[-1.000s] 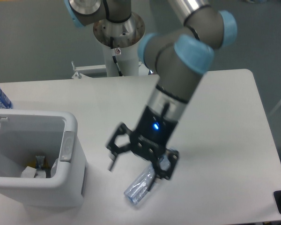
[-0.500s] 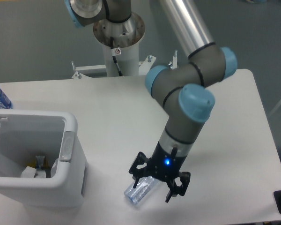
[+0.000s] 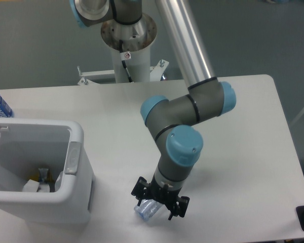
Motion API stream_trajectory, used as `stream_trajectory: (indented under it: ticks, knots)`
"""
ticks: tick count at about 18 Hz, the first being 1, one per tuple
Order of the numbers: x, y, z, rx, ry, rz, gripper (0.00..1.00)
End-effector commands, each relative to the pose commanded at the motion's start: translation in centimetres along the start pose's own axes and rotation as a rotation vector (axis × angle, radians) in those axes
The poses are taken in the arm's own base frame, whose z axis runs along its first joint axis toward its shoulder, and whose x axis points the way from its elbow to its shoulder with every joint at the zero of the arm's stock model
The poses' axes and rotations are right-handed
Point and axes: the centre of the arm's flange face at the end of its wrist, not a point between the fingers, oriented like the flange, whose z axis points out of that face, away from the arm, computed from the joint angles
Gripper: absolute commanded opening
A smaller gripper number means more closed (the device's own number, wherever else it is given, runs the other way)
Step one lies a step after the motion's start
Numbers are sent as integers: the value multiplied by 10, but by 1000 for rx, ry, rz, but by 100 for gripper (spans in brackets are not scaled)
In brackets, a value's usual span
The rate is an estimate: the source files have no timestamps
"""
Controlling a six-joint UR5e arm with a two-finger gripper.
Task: Place the trash in the trash can
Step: 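Move the open gripper over the clear plastic bottle, then lower the gripper around the bottle's cap end and close it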
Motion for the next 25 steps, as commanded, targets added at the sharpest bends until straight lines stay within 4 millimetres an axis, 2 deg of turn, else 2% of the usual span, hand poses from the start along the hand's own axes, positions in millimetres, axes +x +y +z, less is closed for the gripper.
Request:
stream_trajectory:
  ticks: [5, 18, 23, 25]
  knots:
    - [10, 1, 20, -95, -4, 59, 100]
    - [21, 0, 46, -177, -35, 86, 100]
    - [22, -1, 45, -178, -37, 86, 78]
    - [22, -1, 46, -179, -35, 86, 65]
